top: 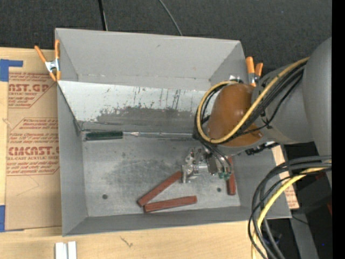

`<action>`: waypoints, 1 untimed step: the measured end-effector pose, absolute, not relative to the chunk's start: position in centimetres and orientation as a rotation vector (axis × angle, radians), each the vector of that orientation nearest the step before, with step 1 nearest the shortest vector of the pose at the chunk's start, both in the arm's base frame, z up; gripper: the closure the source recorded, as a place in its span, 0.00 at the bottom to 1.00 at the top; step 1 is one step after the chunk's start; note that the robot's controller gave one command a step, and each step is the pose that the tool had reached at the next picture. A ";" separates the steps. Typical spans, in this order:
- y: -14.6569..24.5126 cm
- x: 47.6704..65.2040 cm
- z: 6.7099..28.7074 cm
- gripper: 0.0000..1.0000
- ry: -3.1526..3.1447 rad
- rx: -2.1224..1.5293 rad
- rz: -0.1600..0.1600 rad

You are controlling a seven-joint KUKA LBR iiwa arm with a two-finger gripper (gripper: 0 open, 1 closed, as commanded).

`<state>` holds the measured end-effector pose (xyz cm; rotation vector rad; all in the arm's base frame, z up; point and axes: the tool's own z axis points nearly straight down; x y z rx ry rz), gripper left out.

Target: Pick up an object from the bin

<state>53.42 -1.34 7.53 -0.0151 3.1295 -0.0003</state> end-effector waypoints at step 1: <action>-0.6 53.3 11.2 1.00 3.145 0.005 0.002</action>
Offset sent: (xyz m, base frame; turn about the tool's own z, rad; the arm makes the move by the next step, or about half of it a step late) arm 0.0150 -0.0067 0.1320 0.0675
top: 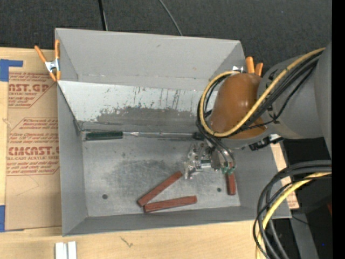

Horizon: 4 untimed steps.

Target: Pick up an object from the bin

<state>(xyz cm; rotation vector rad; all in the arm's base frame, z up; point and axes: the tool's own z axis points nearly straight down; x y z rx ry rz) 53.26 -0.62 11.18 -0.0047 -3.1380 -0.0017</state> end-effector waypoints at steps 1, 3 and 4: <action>-1.2 54.2 17.1 1.00 -3.138 -0.053 -0.002; 0.8 51.6 17.4 1.00 -3.127 0.148 -0.001; 0.4 50.8 16.8 0.00 -3.141 0.104 -0.002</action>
Offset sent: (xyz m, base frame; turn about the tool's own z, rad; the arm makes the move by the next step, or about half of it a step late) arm -0.0415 0.0547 -0.0418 -0.1742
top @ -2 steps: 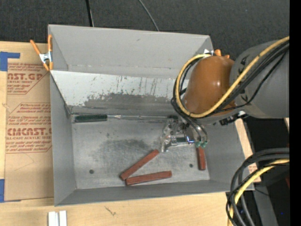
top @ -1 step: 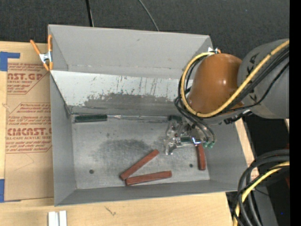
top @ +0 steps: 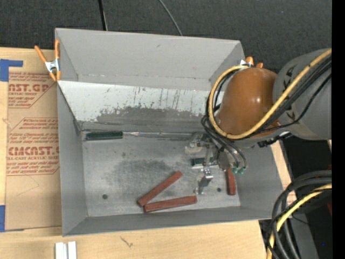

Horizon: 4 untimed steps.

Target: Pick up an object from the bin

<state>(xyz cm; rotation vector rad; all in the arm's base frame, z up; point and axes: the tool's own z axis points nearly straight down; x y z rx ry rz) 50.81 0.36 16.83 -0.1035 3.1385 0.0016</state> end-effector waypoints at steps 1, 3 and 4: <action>0.2 50.3 14.8 0.00 3.143 -0.080 0.002; 2.1 52.4 7.6 1.00 3.120 -0.121 0.003; 4.0 52.7 25.3 1.00 3.130 -0.144 0.000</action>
Offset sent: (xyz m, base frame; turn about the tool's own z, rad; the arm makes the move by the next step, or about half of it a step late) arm 0.0096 0.0159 -0.0983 -0.0114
